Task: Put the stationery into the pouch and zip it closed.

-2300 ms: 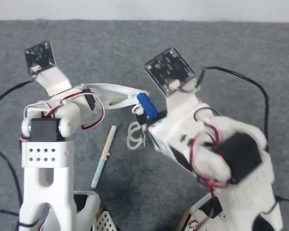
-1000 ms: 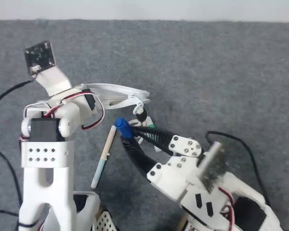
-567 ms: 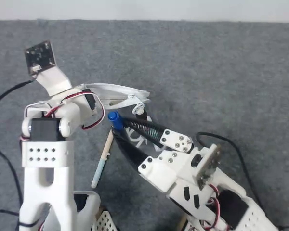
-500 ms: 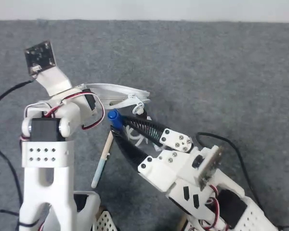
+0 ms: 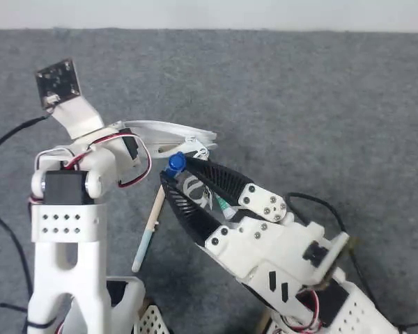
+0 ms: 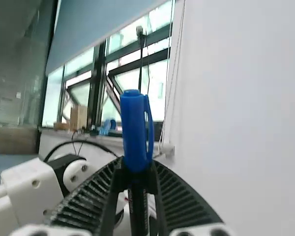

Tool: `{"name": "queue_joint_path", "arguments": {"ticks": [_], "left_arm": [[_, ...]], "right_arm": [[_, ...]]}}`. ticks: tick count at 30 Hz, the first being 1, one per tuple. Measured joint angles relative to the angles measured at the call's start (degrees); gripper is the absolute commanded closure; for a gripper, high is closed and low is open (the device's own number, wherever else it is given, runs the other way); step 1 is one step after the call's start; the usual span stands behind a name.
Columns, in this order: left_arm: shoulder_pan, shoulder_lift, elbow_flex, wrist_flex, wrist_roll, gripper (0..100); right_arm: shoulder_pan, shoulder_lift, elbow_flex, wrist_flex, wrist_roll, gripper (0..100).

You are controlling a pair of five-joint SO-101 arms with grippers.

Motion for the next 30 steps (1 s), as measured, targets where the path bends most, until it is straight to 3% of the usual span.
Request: {"name": "queue_joint_path", "arguments": {"ticks": [12, 30], "left_arm": [[0.0, 0.0, 0.0, 0.0, 0.0, 99], [0.0, 0.0, 0.0, 0.0, 0.0, 99]], "right_arm": [[7.1, 6.8, 2.3, -17.6, 0.0, 99.1], [11.1, 27.3, 2.3, -19.3, 1.5, 99.1]]}}
